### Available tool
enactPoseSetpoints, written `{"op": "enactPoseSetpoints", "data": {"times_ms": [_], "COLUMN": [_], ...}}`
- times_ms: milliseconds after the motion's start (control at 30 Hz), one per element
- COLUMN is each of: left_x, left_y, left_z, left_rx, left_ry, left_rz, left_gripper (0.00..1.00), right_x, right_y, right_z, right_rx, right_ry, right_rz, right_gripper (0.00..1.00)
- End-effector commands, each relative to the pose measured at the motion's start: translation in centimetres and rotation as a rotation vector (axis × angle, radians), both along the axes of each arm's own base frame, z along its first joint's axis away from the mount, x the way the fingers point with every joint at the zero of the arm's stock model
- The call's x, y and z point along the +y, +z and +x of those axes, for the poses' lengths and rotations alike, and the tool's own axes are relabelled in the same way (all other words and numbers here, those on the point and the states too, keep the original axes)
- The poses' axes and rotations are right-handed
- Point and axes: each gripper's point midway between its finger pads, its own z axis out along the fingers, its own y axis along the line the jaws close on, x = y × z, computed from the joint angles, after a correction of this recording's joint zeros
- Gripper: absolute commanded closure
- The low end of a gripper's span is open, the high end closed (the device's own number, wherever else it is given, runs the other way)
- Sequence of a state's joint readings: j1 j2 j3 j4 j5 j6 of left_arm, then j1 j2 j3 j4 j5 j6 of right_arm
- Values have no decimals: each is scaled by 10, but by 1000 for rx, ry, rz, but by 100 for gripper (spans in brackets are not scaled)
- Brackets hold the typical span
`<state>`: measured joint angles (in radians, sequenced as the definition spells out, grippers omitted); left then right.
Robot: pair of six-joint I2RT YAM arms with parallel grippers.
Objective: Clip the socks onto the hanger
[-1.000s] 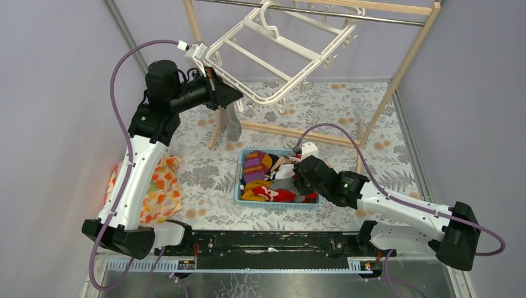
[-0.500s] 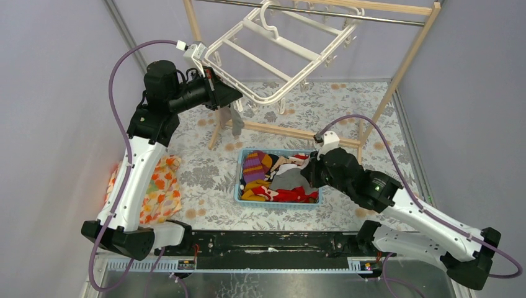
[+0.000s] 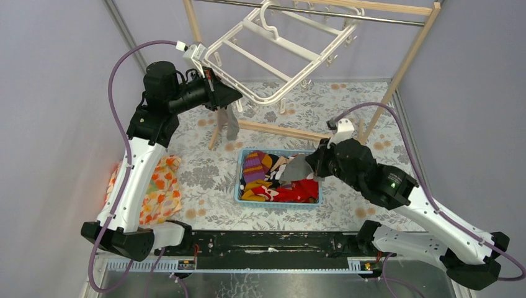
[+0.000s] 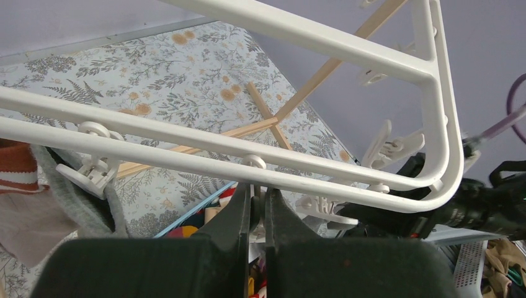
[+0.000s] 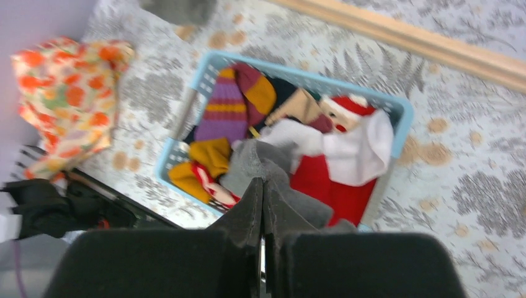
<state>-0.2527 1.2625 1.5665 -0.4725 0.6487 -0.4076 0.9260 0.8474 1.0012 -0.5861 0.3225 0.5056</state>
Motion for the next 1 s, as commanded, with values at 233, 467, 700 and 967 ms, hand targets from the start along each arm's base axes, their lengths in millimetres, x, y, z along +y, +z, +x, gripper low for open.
{"op": "enactPoseSetpoints", "data": {"times_ms": [233,467,700,967], "left_x": [0,1,0,-1], "left_y": [6,6,4,2], "left_z": [-7,-10,-9,-10], "left_rx": [-38,-46,-42,-35], "left_ry": [-21,-21,-28,-33], "left_rz": [-1,1,0,-7], "left_gripper": [100,100,100,100], "right_x": [66,76,69,62], "right_y": [95,60,-8,-51], "right_z": [18,19,-2,2], "right_rx": [-98,-20,175,274], "right_ry": [132,122,69,-7], "right_rz": [253,266,289,235], "right_gripper": [100,100,100,94]}}
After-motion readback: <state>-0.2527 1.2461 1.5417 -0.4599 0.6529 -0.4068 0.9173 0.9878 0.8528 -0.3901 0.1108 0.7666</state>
